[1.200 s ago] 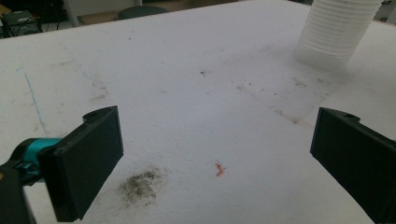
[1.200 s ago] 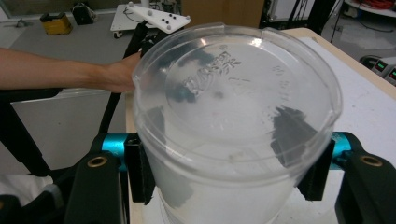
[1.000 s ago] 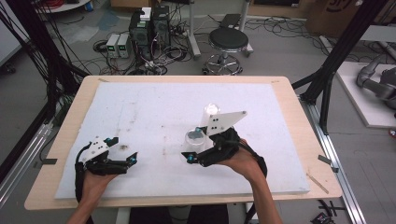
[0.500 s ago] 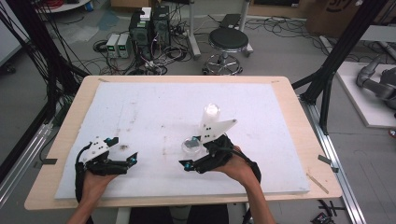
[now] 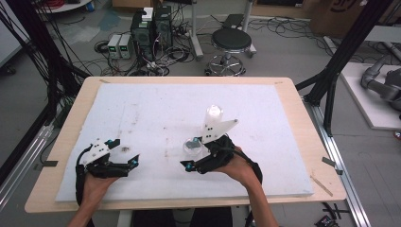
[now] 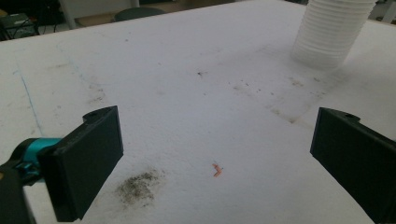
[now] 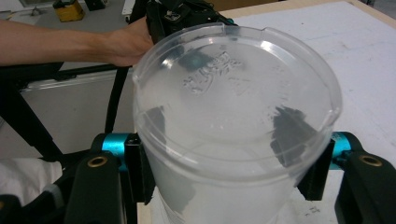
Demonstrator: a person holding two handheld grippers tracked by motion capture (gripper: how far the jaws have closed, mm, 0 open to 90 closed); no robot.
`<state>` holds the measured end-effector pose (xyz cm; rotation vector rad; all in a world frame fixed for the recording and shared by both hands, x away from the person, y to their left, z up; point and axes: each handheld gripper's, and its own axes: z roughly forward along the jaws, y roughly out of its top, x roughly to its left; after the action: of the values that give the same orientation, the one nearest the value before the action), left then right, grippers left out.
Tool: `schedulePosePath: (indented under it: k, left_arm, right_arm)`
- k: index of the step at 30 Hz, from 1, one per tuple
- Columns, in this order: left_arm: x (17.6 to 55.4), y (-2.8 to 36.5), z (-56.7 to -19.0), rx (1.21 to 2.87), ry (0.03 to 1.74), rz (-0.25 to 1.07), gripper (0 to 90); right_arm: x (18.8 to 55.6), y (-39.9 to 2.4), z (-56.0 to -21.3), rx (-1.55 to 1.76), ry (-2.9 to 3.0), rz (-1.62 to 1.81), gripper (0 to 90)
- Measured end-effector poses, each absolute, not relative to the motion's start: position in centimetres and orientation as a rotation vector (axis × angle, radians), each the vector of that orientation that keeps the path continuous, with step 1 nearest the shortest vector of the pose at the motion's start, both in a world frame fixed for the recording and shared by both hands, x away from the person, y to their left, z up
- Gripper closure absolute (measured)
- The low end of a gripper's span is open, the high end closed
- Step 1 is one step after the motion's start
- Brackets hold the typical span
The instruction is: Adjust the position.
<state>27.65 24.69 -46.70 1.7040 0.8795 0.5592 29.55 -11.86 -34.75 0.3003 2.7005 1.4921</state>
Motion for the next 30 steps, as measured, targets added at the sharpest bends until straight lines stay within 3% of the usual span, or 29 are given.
schedulePosePath:
  k: [9,17,23,25,30]
  left_arm:
    - [27.6,25.0,-45.8,1.676,0.803,0.521,2.5]
    - [28.0,25.3,-43.3,1.678,0.633,0.446,2.5]
    - [28.9,24.9,-41.8,1.685,0.494,0.316,2.5]
    - [29.4,24.5,-41.2,1.697,0.406,0.200,2.5]
    - [29.5,22.7,-40.6,1.715,0.302,0.131,2.5]
  right_arm:
    - [29.9,-12.0,-34.6,0.297,2.701,1.512,36.2]
    - [30.4,-12.2,-34.4,0.282,2.696,1.544,36.2]
    - [30.9,-12.4,-34.2,0.283,2.687,1.573,36.4]
    - [31.0,-12.5,-34.1,0.280,2.688,1.576,36.4]
    - [31.1,-12.5,-34.0,0.284,2.685,1.587,36.4]
